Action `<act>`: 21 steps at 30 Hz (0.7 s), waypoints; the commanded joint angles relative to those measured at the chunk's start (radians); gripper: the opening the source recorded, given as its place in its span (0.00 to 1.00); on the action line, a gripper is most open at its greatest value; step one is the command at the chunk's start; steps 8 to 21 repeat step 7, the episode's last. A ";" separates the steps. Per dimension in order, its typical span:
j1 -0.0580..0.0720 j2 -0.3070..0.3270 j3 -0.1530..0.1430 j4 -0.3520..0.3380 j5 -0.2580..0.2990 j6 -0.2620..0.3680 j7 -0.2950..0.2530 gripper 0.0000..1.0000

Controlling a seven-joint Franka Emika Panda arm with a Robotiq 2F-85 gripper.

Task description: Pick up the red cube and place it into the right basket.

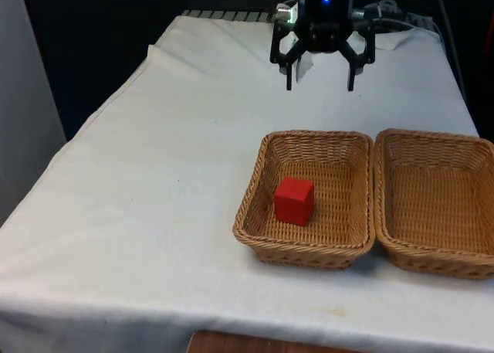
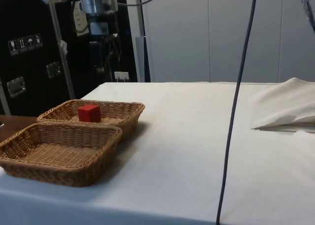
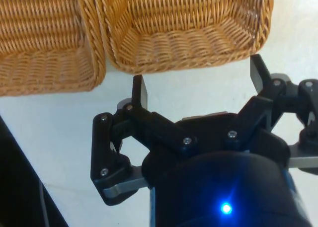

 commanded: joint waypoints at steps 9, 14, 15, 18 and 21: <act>0.001 -0.022 0.001 -0.020 -0.017 -0.013 0.017 1.00; 0.001 -0.022 0.001 -0.020 -0.017 -0.013 0.017 1.00; 0.001 -0.022 0.001 -0.020 -0.017 -0.013 0.017 1.00; 0.001 -0.022 0.001 -0.020 -0.017 -0.013 0.017 1.00; 0.001 -0.022 0.001 -0.020 -0.017 -0.013 0.017 1.00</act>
